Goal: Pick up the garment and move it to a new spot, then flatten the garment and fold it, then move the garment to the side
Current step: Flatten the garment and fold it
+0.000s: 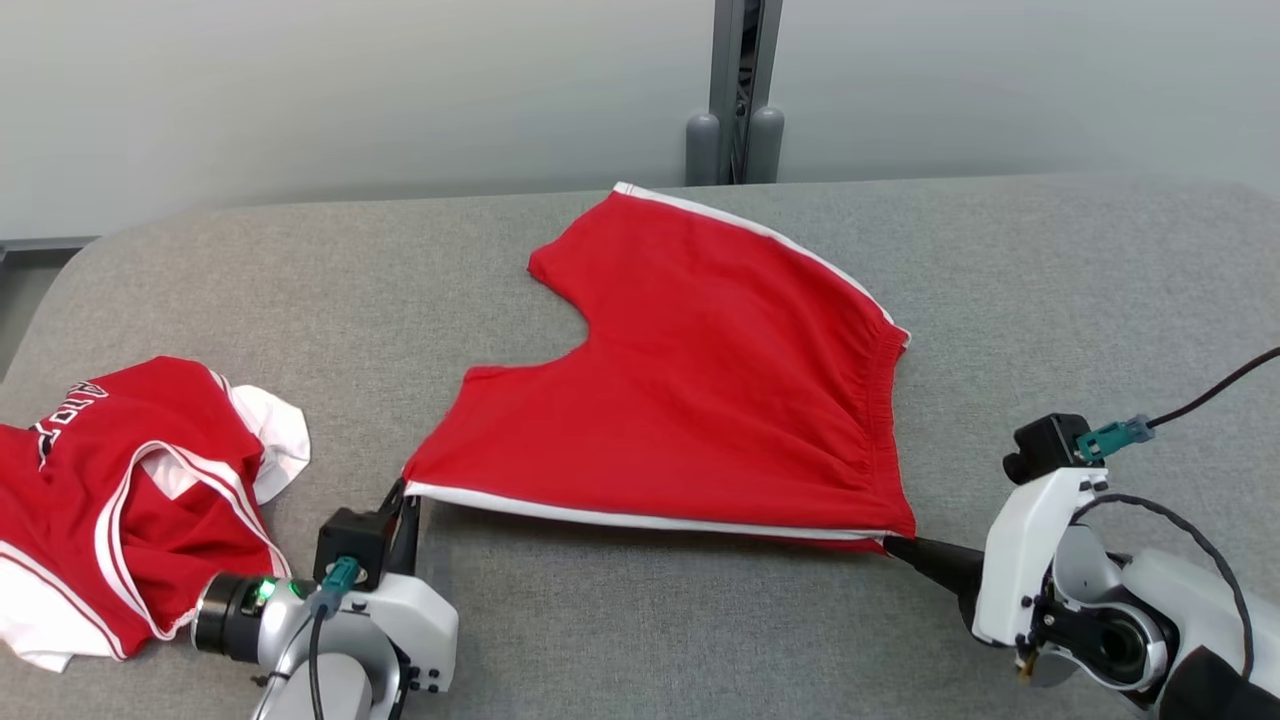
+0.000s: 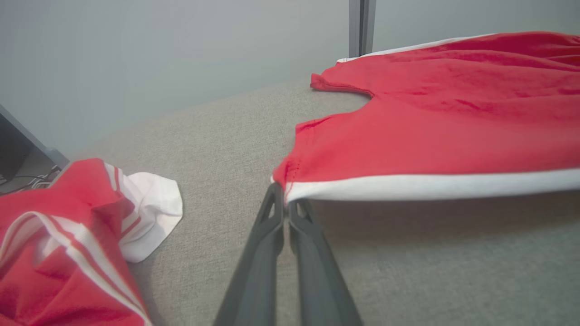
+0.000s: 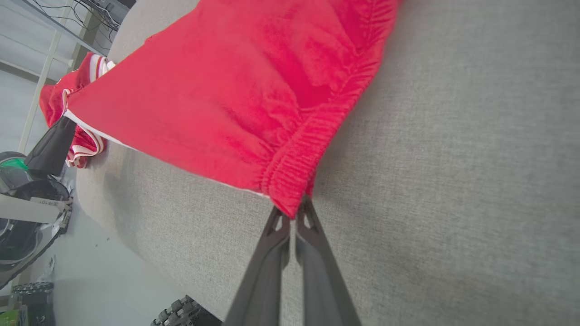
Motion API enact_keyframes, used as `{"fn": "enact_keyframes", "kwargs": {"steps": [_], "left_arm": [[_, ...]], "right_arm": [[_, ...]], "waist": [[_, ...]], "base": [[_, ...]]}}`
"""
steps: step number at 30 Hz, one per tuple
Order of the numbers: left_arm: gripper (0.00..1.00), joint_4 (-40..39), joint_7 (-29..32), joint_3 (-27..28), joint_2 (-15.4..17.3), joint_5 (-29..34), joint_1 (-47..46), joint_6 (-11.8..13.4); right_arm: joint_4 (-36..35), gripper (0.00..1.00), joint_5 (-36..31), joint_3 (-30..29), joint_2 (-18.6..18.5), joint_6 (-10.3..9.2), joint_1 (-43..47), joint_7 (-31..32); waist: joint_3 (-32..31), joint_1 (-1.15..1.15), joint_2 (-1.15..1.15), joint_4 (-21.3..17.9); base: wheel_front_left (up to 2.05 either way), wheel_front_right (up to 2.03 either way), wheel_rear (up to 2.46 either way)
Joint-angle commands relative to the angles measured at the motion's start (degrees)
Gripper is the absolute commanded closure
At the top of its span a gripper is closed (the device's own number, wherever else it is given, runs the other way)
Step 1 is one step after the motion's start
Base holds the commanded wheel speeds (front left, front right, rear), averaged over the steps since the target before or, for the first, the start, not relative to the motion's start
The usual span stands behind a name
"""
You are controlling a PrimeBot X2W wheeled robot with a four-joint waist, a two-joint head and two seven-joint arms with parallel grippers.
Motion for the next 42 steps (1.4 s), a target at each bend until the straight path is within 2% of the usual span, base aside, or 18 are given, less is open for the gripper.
{"fn": "enact_keyframes", "kwargs": {"steps": [1,10,19,26,37,42], "left_arm": [[1.0,-0.52,-0.24,0.32,0.32,0.29,0.88,0.55],[1.0,-4.67,-0.24,-0.73,-0.01,1.31,7.87,0.39],[1.0,-10.13,-0.24,1.54,0.16,0.17,14.18,1.73],[1.0,-13.17,-0.24,2.66,0.98,0.91,16.77,2.71],[1.0,-13.68,-0.24,3.03,2.87,2.63,9.88,2.93],[1.0,-11.13,-0.14,3.45,3.85,3.04,2.3,3.11]], "right_arm": [[-0.36,1.0,-0.16,0.37,-0.75,0.01,1.15,0.12],[-4.52,1.0,0.82,3.04,-3.56,0.01,3.72,0.7],[-9.74,1.0,1.35,5.23,-6.74,0.01,7.33,1.07],[-12.36,1.0,2.42,5.5,-7.62,0.01,8.37,1.29],[-14.15,1.0,4.11,2.71,-5.8,0.01,5.29,-0.05],[-14.4,1.0,5.01,0.19,-4.62,0.01,2.56,-1.18]], "waist": [[-0.37,0.0,0.0,0.0],[-3.1,0.0,0.0,0.04],[-4.88,0.0,0.0,0.3],[-4.9,0.0,0.0,-0.13],[-1.81,0.0,0.0,-1.71],[1.49,0.0,0.0,-3.62]], "base": [[0.0,0.0,0.0],[0.0,0.0,0.0],[0.0,0.0,0.0],[0.0,0.0,0.0],[0.0,0.0,0.0],[0.0,0.0,0.0]]}}
